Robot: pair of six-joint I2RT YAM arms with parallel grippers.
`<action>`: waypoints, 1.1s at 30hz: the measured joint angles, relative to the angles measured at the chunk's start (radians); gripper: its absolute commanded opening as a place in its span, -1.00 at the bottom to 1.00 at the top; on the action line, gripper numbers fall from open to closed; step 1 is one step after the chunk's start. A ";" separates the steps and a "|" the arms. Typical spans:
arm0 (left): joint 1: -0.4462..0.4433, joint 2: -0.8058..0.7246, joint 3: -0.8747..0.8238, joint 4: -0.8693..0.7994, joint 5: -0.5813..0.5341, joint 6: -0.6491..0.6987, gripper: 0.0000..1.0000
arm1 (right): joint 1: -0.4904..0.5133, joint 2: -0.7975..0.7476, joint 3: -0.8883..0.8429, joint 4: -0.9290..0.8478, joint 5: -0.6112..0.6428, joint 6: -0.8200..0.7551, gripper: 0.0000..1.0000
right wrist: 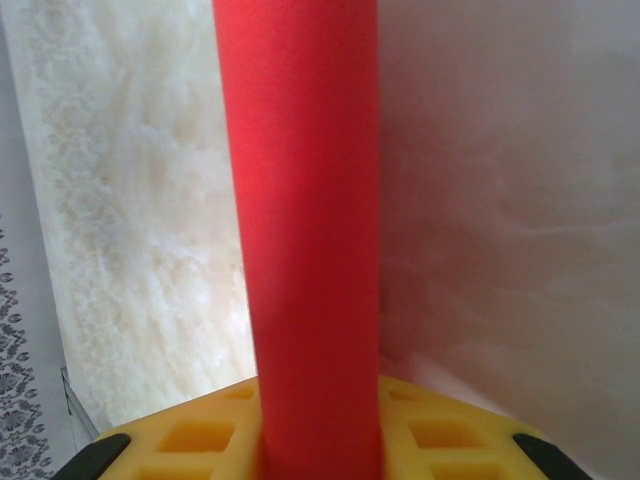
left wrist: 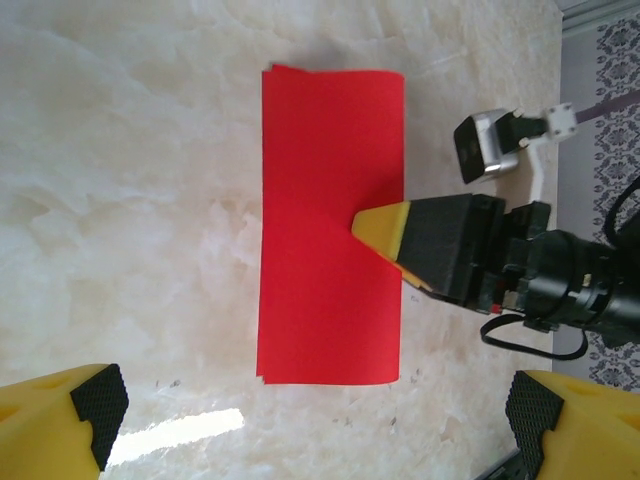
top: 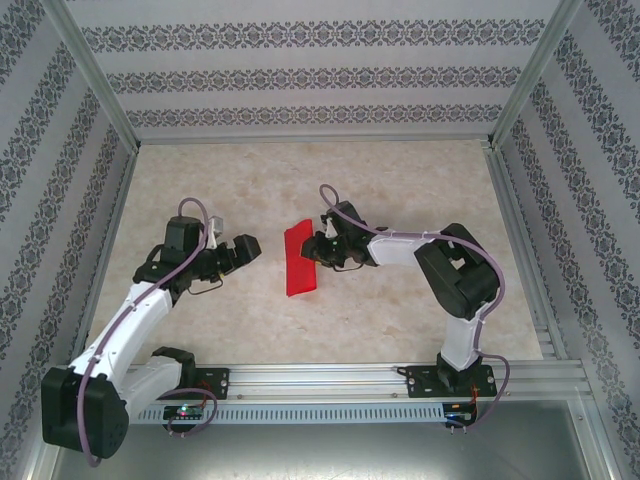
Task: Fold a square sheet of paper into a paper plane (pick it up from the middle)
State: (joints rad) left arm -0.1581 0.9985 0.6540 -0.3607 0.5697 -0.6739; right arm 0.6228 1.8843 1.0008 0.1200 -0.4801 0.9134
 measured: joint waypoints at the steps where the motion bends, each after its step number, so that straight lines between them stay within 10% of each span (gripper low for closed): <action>1: 0.000 0.006 0.000 0.009 0.000 -0.003 1.00 | -0.005 0.003 -0.002 0.005 -0.001 0.000 -0.43; 13: -0.053 0.095 0.000 0.089 -0.002 -0.029 0.84 | -0.019 0.019 -0.004 0.013 -0.005 -0.030 -0.30; 21: -0.135 0.213 0.016 0.146 -0.017 -0.055 0.07 | -0.019 0.024 -0.006 0.013 -0.003 -0.055 -0.26; 33: -0.248 0.446 0.101 0.250 -0.075 -0.068 -0.37 | -0.032 0.024 -0.028 0.038 -0.004 -0.056 -0.22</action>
State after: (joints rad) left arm -0.4057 1.4441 0.7555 -0.1108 0.4950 -0.7418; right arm 0.5907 1.9079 0.9730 0.1581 -0.4843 0.8574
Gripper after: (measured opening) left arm 0.332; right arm 0.388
